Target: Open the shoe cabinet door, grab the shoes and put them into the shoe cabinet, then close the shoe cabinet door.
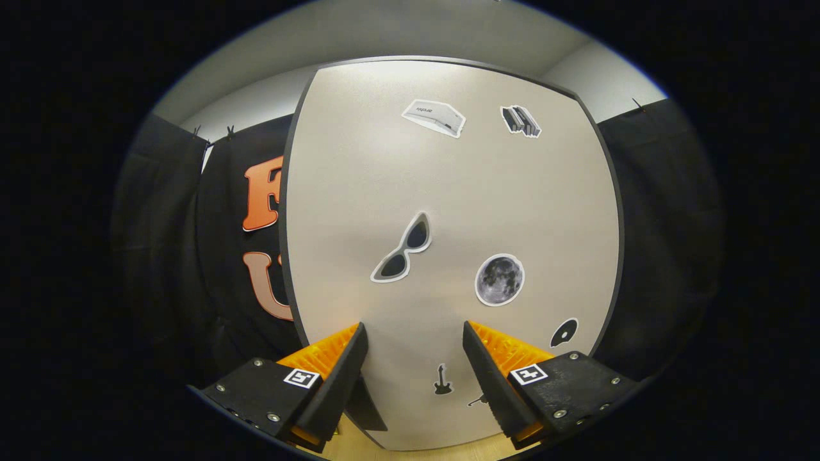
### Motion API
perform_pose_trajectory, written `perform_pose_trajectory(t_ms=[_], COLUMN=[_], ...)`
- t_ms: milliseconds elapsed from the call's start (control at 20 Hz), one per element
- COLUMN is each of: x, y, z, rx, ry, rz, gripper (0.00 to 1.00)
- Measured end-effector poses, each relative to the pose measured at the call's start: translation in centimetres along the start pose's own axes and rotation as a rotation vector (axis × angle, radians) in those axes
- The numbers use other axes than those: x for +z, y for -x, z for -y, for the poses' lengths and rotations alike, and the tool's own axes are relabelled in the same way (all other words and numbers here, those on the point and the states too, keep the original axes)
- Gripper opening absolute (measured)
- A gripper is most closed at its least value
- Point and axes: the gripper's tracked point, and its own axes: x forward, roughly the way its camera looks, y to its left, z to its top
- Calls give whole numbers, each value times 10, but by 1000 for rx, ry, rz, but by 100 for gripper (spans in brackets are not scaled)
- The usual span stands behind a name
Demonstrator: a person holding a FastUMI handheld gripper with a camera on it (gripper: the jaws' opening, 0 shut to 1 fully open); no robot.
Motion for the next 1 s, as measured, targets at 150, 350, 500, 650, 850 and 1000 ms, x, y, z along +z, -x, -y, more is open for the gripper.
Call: perform_pose_trajectory(t_ms=[150,350,500,650,850,1000], x=[-1,2,8,18,30,37], y=[16,54,82,109,139,156], z=[3,28,53,87,125,160], rx=[-19,-86,-115,-158,-153,-163], ry=[38,95,88,110,119,135], rz=[-4,10,14,25,25,28], gripper=[93,93,93,93,93,93])
